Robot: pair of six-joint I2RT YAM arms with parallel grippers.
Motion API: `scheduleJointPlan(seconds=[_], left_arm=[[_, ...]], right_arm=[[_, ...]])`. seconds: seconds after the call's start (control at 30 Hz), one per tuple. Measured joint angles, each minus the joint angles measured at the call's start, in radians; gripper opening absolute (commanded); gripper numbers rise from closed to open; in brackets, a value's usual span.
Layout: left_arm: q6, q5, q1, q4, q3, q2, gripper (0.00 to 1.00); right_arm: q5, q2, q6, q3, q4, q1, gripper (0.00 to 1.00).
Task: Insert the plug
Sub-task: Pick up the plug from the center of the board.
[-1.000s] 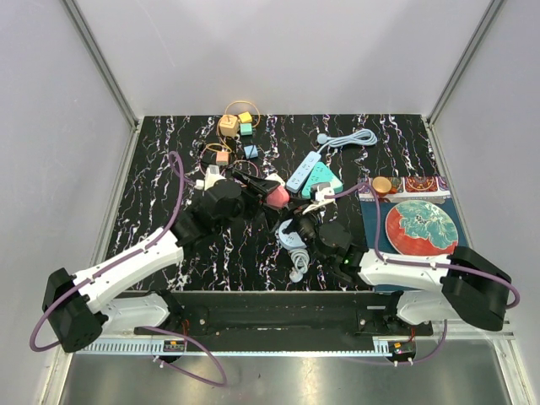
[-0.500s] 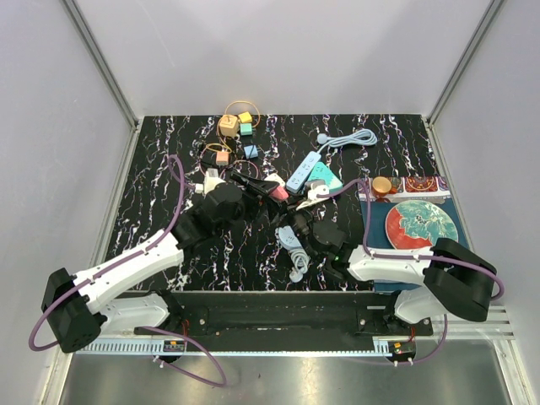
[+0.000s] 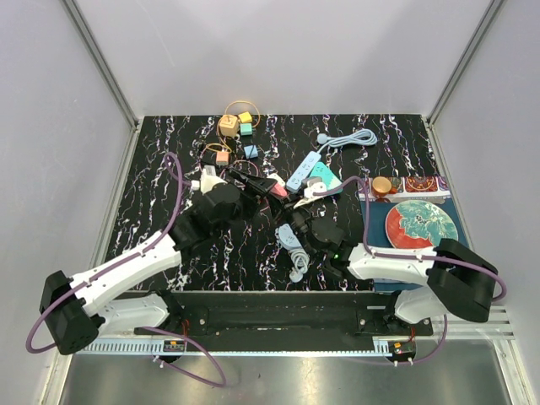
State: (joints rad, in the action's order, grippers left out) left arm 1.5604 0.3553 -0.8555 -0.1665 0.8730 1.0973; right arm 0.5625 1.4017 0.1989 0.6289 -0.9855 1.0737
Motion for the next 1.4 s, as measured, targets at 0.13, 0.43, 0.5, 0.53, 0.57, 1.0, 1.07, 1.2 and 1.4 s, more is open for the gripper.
scheduleJointPlan(seconds=[0.13,0.43,0.5,0.53,0.57,1.0,1.07,1.2,1.4], left_arm=[[-0.155,0.060,0.005,-0.064,0.026,-0.016,0.92],[-0.746,0.174,0.035,-0.075,0.087,-0.168,0.99],[-0.871,0.169,0.047,-0.056,0.074,-0.208,0.99],[-0.938,0.166,0.052,-0.051,0.068,-0.223,0.99],[-0.979,0.164,0.055,-0.052,0.065,-0.230,0.99],[-1.344,0.126,0.062,-0.101,-0.025,-0.227,0.99],[-1.331,0.136,0.062,-0.095,-0.042,-0.214,0.99],[-1.256,0.173,0.062,-0.075,-0.096,-0.167,0.99],[-1.143,0.184,0.064,-0.030,-0.219,-0.112,0.99]], right_arm=[[-0.048,-0.060,-0.025,0.028,0.169,0.000,0.00],[-0.147,-0.248,-0.028,0.214,0.735,-0.011,0.00],[-0.193,-0.263,-0.023,0.286,0.885,-0.034,0.00],[-0.224,-0.265,-0.019,0.324,0.963,-0.054,0.00],[-0.249,-0.265,-0.015,0.359,1.032,-0.077,0.00],[-0.624,-0.026,-0.051,0.740,1.714,-0.339,0.00],[-0.659,0.018,-0.071,0.757,1.758,-0.369,0.00],[-0.716,0.098,-0.120,0.763,1.814,-0.422,0.00],[-0.771,0.198,-0.206,0.762,1.838,-0.443,0.00]])
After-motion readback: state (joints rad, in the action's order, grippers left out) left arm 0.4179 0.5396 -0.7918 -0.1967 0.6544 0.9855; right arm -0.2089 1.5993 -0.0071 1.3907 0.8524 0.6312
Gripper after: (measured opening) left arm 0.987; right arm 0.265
